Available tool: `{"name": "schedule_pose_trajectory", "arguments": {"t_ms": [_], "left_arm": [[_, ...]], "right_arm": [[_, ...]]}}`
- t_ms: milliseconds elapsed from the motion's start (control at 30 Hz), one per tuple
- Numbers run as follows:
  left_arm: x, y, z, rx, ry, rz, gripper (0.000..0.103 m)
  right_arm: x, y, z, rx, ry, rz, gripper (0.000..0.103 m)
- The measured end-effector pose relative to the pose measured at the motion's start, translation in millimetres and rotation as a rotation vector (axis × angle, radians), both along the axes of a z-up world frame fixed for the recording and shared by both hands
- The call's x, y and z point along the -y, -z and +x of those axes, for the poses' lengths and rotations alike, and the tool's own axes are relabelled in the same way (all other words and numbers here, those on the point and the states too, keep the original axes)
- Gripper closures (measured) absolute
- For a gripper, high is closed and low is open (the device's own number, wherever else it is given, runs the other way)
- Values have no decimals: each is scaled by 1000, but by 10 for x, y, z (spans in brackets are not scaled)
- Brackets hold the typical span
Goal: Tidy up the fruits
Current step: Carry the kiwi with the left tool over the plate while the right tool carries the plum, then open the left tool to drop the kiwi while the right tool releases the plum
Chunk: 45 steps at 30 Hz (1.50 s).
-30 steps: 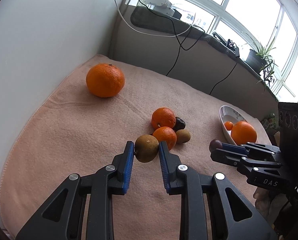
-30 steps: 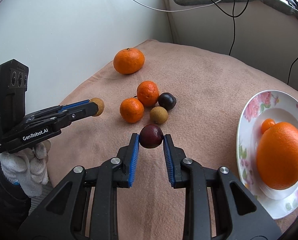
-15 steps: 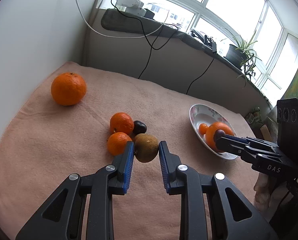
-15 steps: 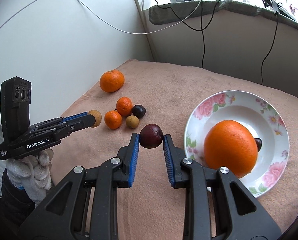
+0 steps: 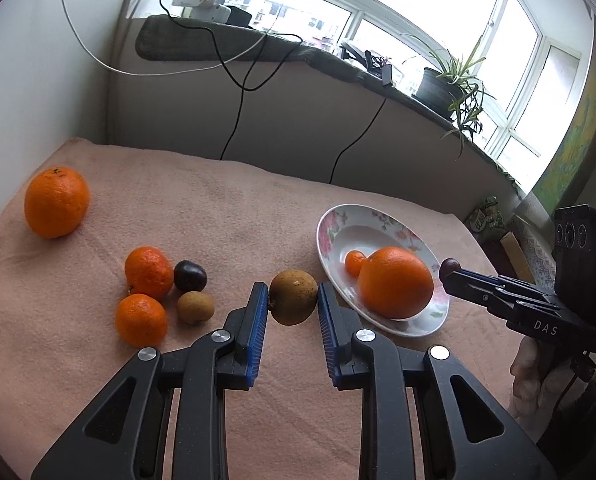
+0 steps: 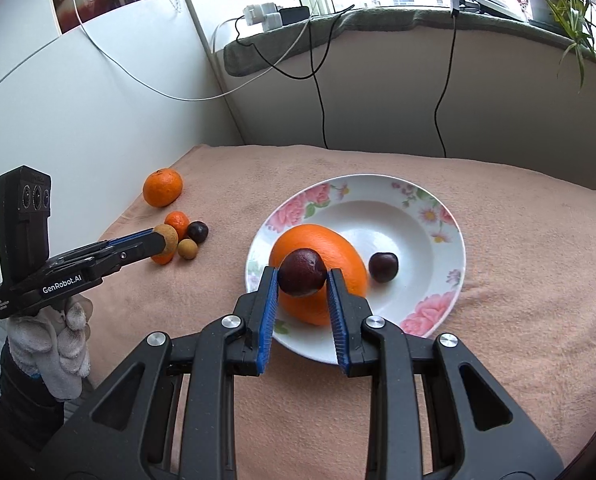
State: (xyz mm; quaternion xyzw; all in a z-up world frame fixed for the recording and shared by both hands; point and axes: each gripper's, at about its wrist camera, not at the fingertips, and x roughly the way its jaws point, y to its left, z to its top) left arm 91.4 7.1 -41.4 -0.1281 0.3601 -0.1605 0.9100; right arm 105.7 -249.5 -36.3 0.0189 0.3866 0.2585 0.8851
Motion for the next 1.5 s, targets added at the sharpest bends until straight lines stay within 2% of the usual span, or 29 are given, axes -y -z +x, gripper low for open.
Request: {"name": "schedule_pose_trajectory", "arguments": {"t_ms": [533,833,1300,1333,1400,1433,1467,1500], "left_arm": [[403,34,370,-12,70,20,79],[555,87,551,-32,98,40,79],[584,124,644,-53,88,53,79],[583,123,644,-52,89,50,77],[578,112,639,-47,86,46,64],[577,104,636,-44,87,46,62],[576,98,634,-42,85,47,59],[574,92,630,-40,83,50,57]], "right_arm": [[344,127,222,-25,82,-20,77],[419,204,316,-41,90,-30,77],[393,236,383,-46,76,-44,77],[392,234,384,-46,77,-46,77],[391,238,388,-45,78,-52,77],[387,239,392,-46,77,-52,77],[384,239,394,-46,78,-53,74],[382,233,394,-43,80,-54,64]]}}
